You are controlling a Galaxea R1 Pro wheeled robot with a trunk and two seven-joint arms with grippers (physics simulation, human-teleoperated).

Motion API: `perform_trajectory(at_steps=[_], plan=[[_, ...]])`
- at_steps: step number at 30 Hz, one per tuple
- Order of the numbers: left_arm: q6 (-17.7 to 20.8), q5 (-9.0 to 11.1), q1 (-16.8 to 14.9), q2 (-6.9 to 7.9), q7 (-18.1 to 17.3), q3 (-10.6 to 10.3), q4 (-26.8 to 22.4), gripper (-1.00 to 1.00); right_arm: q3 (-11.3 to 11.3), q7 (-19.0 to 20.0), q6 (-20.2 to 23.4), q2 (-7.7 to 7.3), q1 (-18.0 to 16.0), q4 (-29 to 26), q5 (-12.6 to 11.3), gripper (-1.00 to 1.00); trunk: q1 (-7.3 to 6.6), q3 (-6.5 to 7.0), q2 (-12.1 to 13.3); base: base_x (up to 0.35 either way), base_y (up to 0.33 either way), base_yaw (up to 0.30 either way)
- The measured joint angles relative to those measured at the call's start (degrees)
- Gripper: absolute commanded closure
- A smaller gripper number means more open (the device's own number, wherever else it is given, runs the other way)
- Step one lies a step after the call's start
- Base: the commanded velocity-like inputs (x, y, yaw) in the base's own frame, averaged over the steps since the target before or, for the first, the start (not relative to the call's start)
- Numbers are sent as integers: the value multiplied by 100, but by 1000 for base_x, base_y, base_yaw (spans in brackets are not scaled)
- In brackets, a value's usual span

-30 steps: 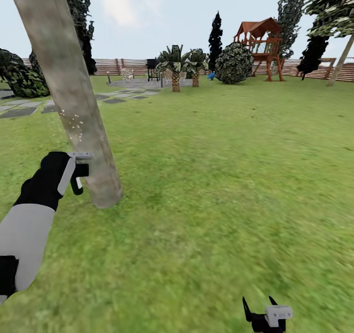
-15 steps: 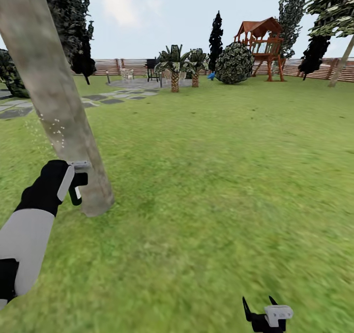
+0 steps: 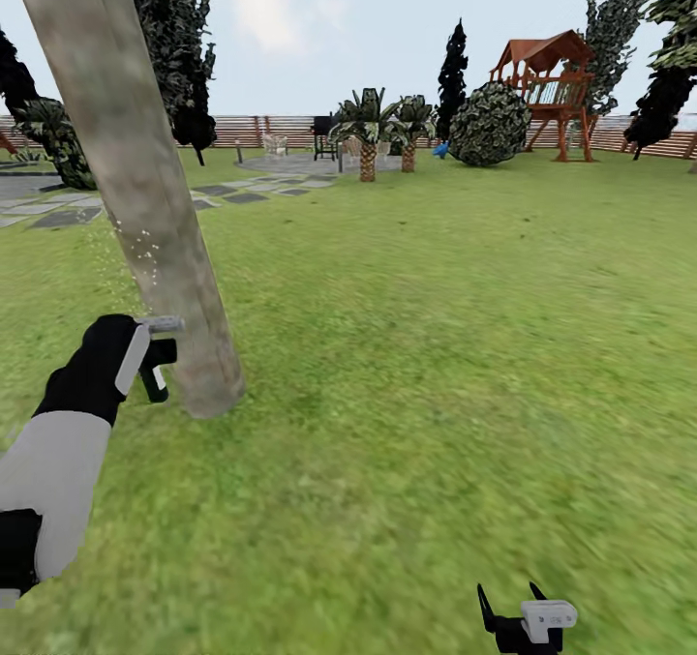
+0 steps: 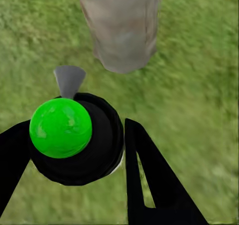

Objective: In the garden, pick up the pesticide atomizer on the floor and spray pesticide onto both trees until each tree trunk is fully covered.

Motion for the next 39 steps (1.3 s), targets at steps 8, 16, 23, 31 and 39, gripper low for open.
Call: perform_trajectory(at_steps=[8, 16, 23, 31, 39], plan=[[5, -98, -59, -283, 11, 20, 1, 100, 0, 0, 0, 0, 0, 0, 2, -100, 0, 0, 0, 0, 0, 0], [0, -96, -11, -323, -2, -13, -47, 100, 0, 0, 0, 0, 0, 0, 2, -100, 0, 0, 0, 147, 0, 0], [5, -104, -11, -322, -11, 7, -48, 100, 0, 2, 0, 0, 0, 0, 2, -100, 0, 0, 0, 329, 0, 0], [-152, -153, 303, 115, -21, 42, -19, 100, 1, 2, 0, 0, 0, 0, 3, -100, 0, 0, 0, 57, 0, 0], [-183, -6, 393, -112, -84, -4, 58, 100, 0, 0, 0, 0, -1, 0, 2, -100, 0, 0, 0, 0, 0, 0]])
